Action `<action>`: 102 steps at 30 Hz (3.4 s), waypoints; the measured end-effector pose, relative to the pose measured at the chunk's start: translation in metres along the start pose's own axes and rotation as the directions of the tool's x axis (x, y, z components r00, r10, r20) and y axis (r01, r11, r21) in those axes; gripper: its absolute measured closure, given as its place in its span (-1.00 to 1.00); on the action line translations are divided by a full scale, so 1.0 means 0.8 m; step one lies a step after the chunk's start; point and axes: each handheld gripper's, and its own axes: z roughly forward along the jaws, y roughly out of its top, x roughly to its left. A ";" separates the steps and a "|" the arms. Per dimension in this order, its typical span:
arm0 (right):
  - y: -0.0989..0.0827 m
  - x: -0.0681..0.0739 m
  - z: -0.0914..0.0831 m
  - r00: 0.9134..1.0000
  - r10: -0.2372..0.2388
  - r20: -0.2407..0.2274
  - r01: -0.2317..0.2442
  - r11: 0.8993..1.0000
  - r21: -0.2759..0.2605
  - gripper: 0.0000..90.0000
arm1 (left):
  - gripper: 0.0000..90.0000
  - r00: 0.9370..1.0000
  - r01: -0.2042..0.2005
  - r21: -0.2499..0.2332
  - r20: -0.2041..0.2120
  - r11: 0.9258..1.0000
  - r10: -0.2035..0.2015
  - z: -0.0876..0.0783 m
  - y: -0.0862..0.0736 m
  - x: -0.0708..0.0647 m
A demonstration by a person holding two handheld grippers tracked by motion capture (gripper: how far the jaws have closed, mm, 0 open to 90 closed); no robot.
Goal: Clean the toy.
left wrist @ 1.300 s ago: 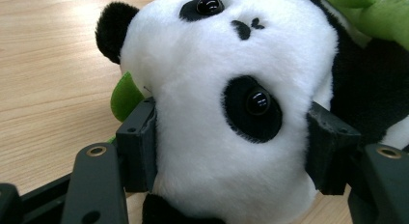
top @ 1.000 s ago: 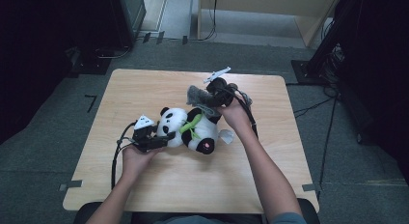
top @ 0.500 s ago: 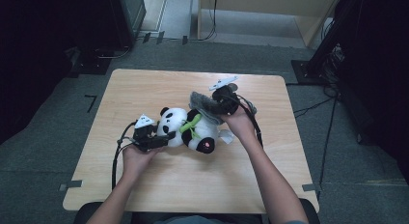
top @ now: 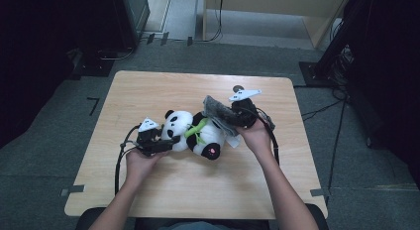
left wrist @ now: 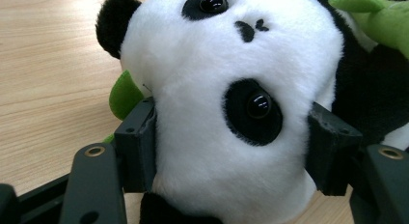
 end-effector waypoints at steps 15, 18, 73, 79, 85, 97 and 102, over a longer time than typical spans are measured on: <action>-0.028 -0.020 -0.031 0.996 0.064 0.058 -0.061 0.997 -0.047 0.60 | -0.67 0.999 -0.014 -0.048 0.048 0.999 0.016 0.001 -0.006 0.005; -0.016 -0.014 -0.037 0.997 0.054 0.059 -0.049 0.996 -0.081 0.59 | -0.71 0.999 -0.011 -0.055 0.051 0.998 0.013 0.002 -0.006 0.004; 0.067 0.060 0.036 0.987 -0.056 -0.151 0.040 0.993 -0.107 0.62 | -0.30 0.999 -0.041 -0.048 0.028 0.998 0.042 -0.002 -0.002 0.002; 0.084 0.078 0.093 0.968 -0.067 -0.241 0.063 0.998 -0.026 0.62 | -0.31 0.998 -0.053 -0.048 0.022 0.997 0.054 -0.002 -0.002 0.002; 0.077 0.104 0.125 0.956 -0.122 -0.266 0.142 0.988 0.059 0.32 | -0.31 0.999 -0.045 -0.037 0.012 0.998 0.046 -0.002 -0.003 0.001; 0.069 0.095 0.114 0.973 -0.137 -0.187 0.153 0.986 0.071 0.53 | -0.26 0.999 -0.035 -0.020 -0.003 0.999 0.035 -0.001 -0.001 -0.001; 0.061 0.072 0.102 0.985 -0.115 -0.131 0.127 0.988 0.091 0.56 | -0.26 1.000 -0.022 -0.025 0.003 0.999 0.022 -0.001 0.000 0.001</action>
